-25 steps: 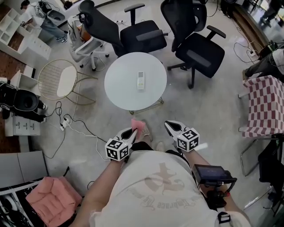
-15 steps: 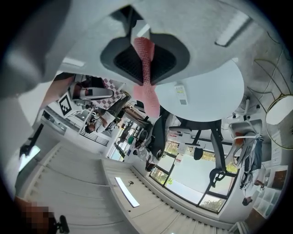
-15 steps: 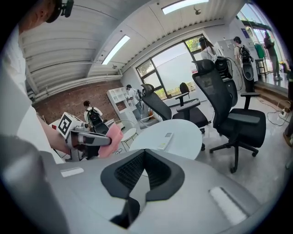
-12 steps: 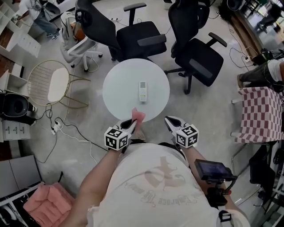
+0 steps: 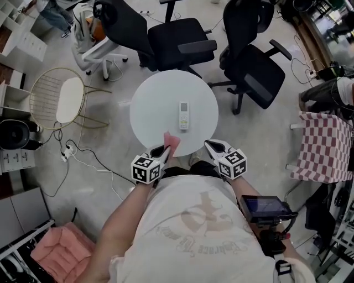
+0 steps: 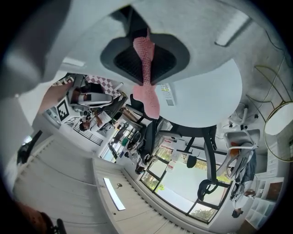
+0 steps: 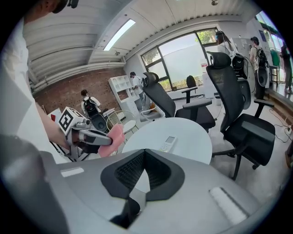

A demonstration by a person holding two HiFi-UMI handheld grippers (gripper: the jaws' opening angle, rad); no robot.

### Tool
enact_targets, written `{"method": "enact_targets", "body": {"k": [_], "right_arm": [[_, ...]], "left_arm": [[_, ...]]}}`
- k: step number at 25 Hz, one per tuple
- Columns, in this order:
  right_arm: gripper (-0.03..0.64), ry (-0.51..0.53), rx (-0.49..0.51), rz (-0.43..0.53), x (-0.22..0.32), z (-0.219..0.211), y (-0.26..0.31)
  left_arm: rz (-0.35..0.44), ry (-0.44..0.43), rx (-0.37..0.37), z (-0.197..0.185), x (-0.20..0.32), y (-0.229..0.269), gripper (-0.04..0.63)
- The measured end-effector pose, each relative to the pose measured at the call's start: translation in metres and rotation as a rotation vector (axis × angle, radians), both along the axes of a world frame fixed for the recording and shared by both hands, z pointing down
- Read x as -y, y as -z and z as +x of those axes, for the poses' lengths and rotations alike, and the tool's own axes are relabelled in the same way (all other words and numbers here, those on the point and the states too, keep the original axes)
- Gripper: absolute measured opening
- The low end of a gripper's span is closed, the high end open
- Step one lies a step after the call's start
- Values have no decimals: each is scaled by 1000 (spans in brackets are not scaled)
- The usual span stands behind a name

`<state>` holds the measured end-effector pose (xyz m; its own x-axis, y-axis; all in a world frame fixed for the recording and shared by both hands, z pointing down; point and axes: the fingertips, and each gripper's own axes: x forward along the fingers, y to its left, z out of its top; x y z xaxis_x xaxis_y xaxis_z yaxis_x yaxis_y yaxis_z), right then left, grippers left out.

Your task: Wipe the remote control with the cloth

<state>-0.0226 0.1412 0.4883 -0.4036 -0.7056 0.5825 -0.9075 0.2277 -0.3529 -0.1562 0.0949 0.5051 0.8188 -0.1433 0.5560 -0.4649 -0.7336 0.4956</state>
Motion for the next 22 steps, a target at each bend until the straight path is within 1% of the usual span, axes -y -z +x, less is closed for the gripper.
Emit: {"method": "enact_targets", "body": {"k": [6, 9, 11, 16, 20, 22], "right_arm": [[7, 46, 26, -24, 28, 23, -18], [8, 83, 47, -25, 51, 33, -21], [7, 115, 59, -26, 66, 41, -24], [8, 192, 65, -60, 88, 56, -41], [8, 239, 72, -88, 96, 58, -53], [8, 248, 78, -105, 99, 55, -59]], "left_arm": [[-12, 10, 33, 27, 18, -7, 34], [-33, 43, 52, 36, 31, -8, 34], [-42, 65, 82, 42, 40, -12, 34], [-66, 128, 134, 61, 55, -24, 34], [-55, 151, 226, 63, 61, -37, 34], [-58, 155, 258, 60, 63, -42, 34]]}}
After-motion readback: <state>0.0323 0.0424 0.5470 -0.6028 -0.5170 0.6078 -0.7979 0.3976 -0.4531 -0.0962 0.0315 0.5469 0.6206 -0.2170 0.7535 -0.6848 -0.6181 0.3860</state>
